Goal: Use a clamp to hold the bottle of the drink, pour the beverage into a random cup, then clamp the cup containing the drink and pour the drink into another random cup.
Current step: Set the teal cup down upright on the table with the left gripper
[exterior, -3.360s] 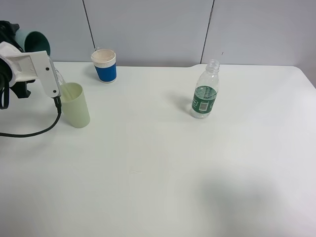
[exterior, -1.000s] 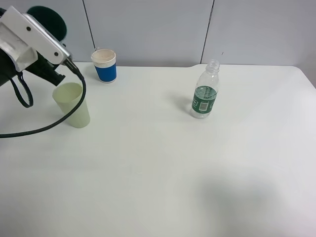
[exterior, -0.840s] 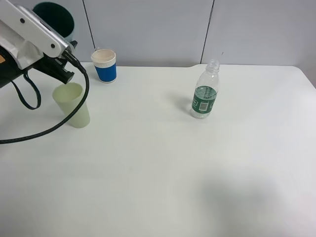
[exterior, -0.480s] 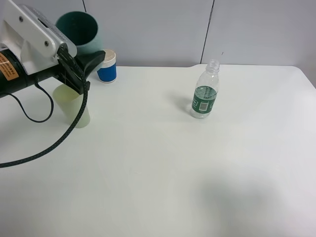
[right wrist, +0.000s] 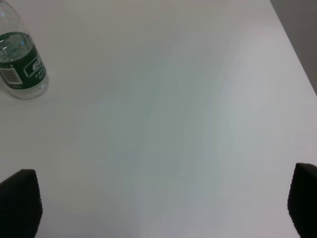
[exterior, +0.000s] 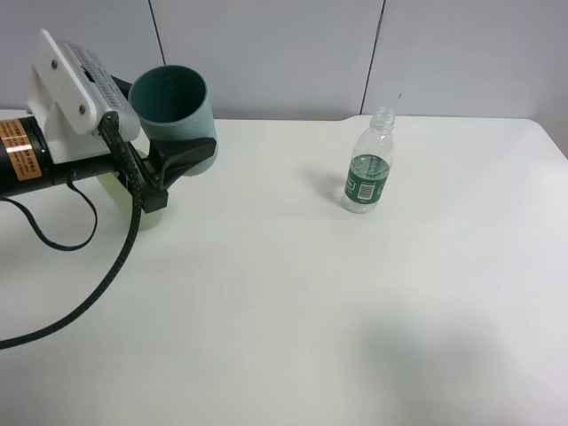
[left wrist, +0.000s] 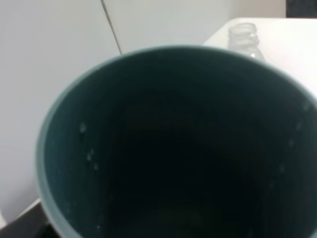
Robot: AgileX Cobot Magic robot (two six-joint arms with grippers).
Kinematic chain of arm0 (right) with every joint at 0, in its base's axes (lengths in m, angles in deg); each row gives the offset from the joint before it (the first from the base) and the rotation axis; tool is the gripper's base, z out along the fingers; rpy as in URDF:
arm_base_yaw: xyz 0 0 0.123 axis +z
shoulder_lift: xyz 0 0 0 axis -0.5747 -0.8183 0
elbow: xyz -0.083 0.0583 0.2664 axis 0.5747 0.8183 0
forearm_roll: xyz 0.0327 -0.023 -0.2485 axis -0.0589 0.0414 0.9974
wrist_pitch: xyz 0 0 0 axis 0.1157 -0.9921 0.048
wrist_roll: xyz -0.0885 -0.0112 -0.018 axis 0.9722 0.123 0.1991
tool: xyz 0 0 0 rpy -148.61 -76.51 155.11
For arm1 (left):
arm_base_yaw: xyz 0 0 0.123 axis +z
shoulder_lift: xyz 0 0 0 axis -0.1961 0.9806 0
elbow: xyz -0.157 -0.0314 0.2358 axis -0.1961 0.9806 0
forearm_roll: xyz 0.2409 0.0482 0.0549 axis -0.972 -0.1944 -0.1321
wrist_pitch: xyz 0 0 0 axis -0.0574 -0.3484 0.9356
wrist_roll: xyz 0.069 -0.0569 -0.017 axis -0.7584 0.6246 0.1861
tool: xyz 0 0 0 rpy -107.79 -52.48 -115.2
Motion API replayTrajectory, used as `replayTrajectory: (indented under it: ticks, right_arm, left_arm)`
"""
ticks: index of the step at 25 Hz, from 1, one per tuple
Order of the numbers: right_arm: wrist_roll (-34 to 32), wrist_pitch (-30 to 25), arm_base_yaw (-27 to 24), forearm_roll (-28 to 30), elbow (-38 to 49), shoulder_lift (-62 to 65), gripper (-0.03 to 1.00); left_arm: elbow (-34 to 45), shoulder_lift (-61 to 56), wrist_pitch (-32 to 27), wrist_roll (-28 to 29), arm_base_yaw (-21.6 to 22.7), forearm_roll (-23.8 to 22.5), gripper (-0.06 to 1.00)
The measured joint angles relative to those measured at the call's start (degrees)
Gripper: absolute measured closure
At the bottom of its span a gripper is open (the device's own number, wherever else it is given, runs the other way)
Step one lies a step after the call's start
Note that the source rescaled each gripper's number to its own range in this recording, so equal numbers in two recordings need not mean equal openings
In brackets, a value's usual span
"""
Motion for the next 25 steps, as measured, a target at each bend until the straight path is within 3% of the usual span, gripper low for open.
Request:
replayTrajectory:
  ticks: [6, 13, 16, 22, 25]
  right_arm:
    - [0.0, 0.0, 0.0, 0.0, 0.0, 0.0, -0.03]
    - [0.0, 0.0, 0.0, 0.0, 0.0, 0.0, -0.03]
    - [0.0, 0.0, 0.0, 0.0, 0.0, 0.0, -0.03]
    - [0.0, 0.0, 0.0, 0.0, 0.0, 0.0, -0.03]
    - [0.0, 0.0, 0.0, 0.0, 0.0, 0.0, -0.03]
  left_arm:
    - [0.4, 5.2, 3.1, -1.6, -4.7, 2.6, 0.91]
    - [0.4, 13.4, 6.0, -10.5, -10.0, 12.3, 0.91]
    - [0.4, 16.7, 8.0, -13.5, -11.6, 19.2, 0.91]
    - [0.3, 23.2, 12.2, -17.0, -15.4, 38.4, 0.91]
    - [0.3, 25.7, 14.3, -18.3, -17.3, 45.9, 0.91]
